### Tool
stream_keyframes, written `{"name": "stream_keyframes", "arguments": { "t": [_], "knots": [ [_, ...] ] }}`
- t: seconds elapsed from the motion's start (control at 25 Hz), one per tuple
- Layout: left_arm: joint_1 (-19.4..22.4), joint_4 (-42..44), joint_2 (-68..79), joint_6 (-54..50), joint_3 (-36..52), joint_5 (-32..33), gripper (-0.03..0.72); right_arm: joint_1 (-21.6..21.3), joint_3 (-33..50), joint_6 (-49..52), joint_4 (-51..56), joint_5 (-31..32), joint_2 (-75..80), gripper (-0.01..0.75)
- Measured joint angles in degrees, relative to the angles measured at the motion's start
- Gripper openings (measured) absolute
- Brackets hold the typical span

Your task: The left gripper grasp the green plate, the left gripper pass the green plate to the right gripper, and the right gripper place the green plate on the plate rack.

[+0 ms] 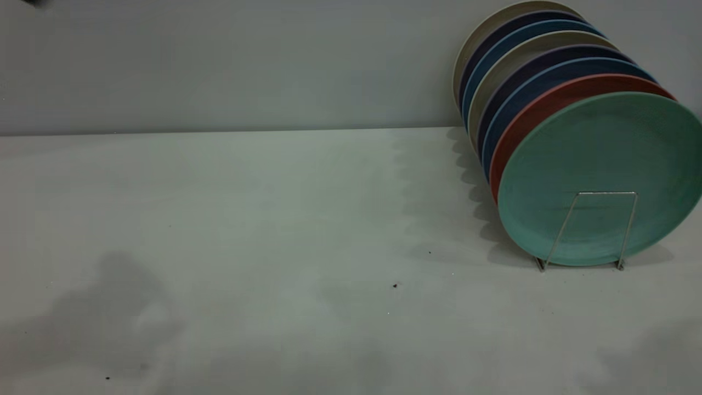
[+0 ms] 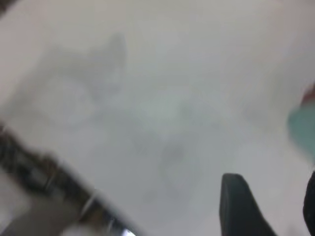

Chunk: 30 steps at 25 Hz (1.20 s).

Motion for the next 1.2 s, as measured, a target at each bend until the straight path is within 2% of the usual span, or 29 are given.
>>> {"name": "stream_keyframes", "arguments": {
  "t": [0.2,0.4,0.56,0.84,1.08,1.2],
  "knots": [
    [0.0,9.4,-12.3,-8.9,-0.1,0.1,0.591,0.0,0.0,18.2,-11.5,3.4,-7.0,0.339],
    [0.0,16.9,-20.8,-16.4,2.7,0.1,0.591,0.0,4.7,26.7,-20.6,4.0,-14.6,0.339],
    [0.0,20.7,-27.4,-19.5,11.4,0.1,0.591,0.0,14.2,32.4,-27.7,3.9,-21.3,0.339],
    [0.0,24.8,-38.0,-22.5,29.5,-0.8,0.591,0.0,29.0,40.7,-39.4,-1.0,-30.6,0.339],
    [0.0,26.1,-45.5,-23.5,40.0,-3.3,0.591,0.1,30.8,44.2,-41.5,-2.8,-34.4,0.339],
    [0.0,28.9,-48.2,-25.8,43.6,-3.7,0.591,2.2,30.8,44.4,-41.9,-2.8,-36.0,0.339]
  ]
}}
